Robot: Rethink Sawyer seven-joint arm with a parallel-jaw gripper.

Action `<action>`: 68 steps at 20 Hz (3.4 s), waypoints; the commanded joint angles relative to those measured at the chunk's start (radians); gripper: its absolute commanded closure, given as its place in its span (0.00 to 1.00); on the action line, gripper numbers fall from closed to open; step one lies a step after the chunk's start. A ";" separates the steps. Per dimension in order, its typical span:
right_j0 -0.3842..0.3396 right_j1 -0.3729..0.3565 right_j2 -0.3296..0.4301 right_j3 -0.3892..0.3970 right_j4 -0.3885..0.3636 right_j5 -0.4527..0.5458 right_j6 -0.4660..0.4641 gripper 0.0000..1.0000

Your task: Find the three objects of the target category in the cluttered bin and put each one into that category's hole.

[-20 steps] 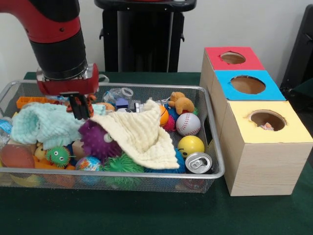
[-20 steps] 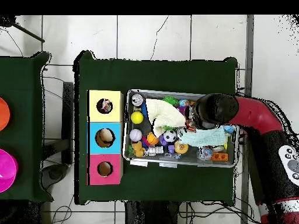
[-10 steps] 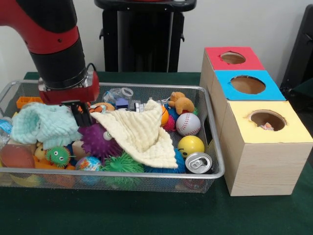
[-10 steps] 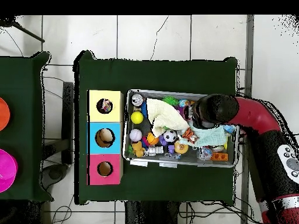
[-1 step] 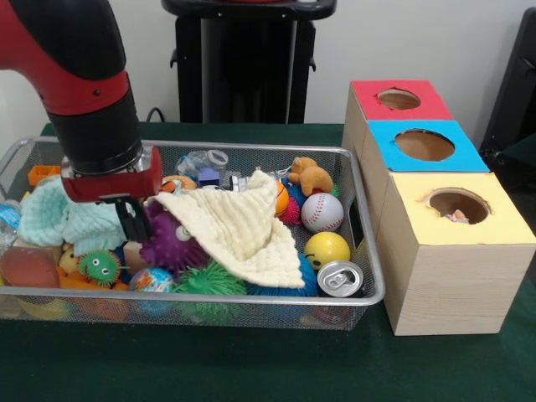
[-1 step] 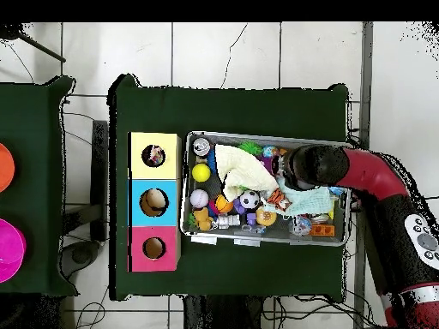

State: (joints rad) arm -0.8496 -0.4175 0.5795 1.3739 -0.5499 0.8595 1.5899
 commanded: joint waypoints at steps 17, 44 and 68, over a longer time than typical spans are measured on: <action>0.199 -0.004 -0.092 0.217 -0.116 -0.346 0.266 1.00; 0.423 -0.308 -0.314 0.473 0.355 -0.233 0.352 1.00; 0.051 -0.053 -0.106 0.087 -0.046 -0.048 -0.165 1.00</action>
State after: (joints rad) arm -0.7419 -0.5892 0.3450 1.5673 -0.5091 0.6745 1.8801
